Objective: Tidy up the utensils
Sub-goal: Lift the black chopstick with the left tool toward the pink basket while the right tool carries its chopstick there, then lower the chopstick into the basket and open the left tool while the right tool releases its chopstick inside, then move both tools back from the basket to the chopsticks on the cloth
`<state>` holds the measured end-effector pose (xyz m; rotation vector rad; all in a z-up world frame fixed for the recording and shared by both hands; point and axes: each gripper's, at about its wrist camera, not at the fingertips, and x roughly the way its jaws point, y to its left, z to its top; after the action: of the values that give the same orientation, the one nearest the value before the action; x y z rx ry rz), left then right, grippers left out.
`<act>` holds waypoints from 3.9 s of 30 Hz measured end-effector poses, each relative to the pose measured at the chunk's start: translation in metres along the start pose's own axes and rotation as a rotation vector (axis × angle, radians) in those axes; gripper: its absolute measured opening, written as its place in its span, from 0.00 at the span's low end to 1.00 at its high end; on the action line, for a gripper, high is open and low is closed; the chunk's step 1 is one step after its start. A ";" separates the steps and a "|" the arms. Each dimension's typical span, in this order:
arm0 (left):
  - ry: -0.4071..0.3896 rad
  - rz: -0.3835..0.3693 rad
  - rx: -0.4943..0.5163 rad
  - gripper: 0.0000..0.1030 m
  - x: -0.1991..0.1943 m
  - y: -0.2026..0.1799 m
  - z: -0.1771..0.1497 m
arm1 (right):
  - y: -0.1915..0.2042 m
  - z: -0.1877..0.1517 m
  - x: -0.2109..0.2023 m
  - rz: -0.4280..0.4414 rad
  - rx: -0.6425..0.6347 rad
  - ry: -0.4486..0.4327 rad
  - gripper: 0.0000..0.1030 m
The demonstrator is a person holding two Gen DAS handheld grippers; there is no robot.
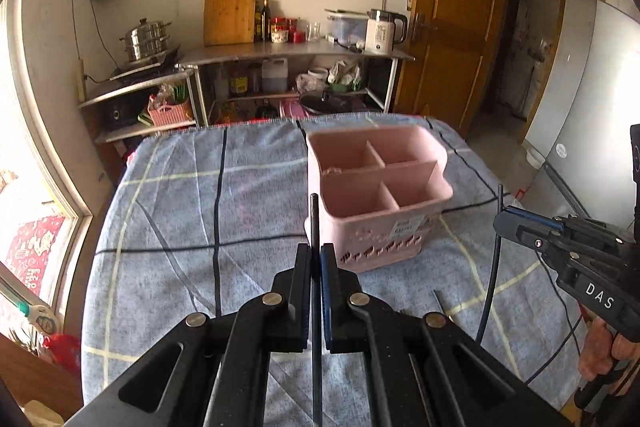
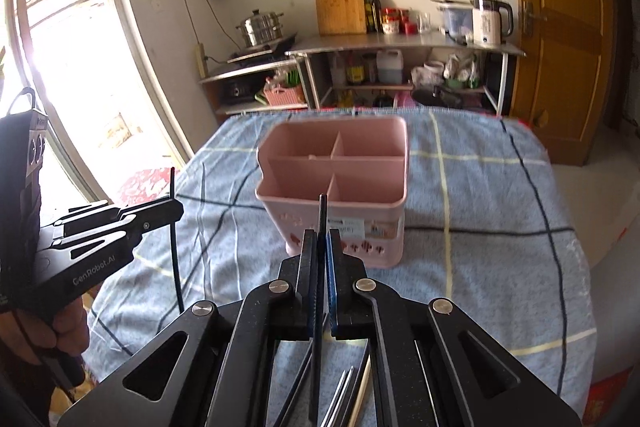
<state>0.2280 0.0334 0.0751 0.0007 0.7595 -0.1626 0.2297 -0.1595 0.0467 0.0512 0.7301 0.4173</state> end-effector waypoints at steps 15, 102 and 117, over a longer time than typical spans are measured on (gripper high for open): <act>-0.072 -0.018 -0.037 0.04 -0.029 0.008 0.020 | -0.005 0.019 -0.028 -0.003 -0.011 -0.109 0.04; -0.195 -0.131 -0.197 0.29 -0.052 0.021 0.009 | -0.023 0.022 -0.066 0.028 0.065 -0.252 0.11; -0.142 -0.141 -0.135 0.29 -0.067 -0.013 -0.101 | -0.023 -0.068 -0.075 0.019 0.076 -0.144 0.11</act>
<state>0.1093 0.0365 0.0484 -0.1909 0.6277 -0.2428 0.1433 -0.2160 0.0389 0.1586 0.6038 0.3997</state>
